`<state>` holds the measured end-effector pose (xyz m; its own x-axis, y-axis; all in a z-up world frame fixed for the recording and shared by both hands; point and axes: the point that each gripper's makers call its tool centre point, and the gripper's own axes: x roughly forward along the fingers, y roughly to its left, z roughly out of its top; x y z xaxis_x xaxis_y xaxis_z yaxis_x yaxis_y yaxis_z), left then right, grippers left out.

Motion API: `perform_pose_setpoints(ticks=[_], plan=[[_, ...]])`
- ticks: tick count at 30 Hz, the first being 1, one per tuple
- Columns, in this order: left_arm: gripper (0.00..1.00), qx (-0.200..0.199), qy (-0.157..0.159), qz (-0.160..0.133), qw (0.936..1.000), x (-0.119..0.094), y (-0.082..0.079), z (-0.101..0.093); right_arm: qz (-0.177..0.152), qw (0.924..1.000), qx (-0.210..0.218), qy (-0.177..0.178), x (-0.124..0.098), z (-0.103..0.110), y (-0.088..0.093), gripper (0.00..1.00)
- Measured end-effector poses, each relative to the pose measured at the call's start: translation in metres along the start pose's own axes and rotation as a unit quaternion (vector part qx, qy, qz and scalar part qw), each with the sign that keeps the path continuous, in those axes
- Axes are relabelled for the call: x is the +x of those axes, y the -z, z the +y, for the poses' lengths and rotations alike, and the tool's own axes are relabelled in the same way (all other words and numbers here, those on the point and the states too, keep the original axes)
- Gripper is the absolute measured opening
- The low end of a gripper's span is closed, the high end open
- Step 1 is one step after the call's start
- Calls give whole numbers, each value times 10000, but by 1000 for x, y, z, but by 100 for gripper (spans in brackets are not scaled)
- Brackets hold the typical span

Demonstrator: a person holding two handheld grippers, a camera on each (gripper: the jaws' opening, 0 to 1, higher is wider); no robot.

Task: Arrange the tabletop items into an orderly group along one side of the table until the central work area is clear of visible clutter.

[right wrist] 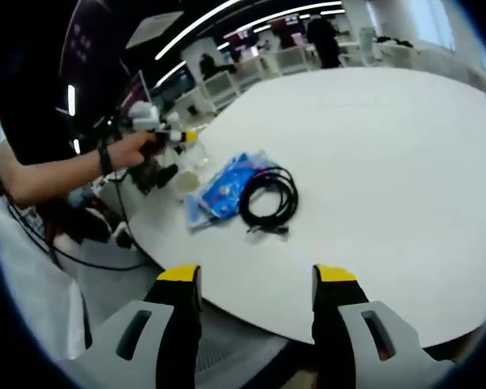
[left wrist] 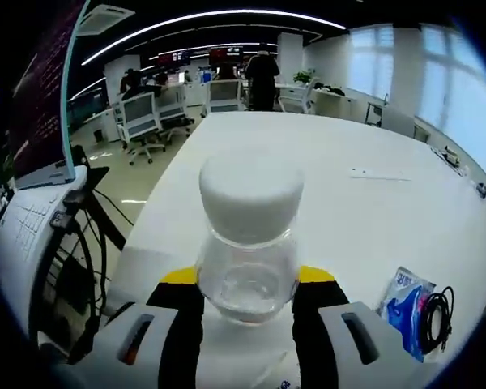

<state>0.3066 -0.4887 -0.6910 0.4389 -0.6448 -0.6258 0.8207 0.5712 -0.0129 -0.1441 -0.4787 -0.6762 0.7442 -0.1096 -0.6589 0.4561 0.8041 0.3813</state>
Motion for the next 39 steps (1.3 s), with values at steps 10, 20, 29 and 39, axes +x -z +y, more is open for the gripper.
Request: perform_pose_setpoints(ticks=[10,20,29,39], plan=[[52,85,674,30,9977,-5,1,-6,-65,10000,5,21,-1,0,-6,55],[55,409,1421,-362,9883,-11,-14,3,-116,9999,-5,68,-4,2,-8,55],[56,654,1872,-254,9798,-9,-9,-6,-59,9999,-94,-17,1,16,-5,55],[56,861,2019,-182,9754,-7,-12,-7,-37,9999,-103,-14,0,20,0,55]])
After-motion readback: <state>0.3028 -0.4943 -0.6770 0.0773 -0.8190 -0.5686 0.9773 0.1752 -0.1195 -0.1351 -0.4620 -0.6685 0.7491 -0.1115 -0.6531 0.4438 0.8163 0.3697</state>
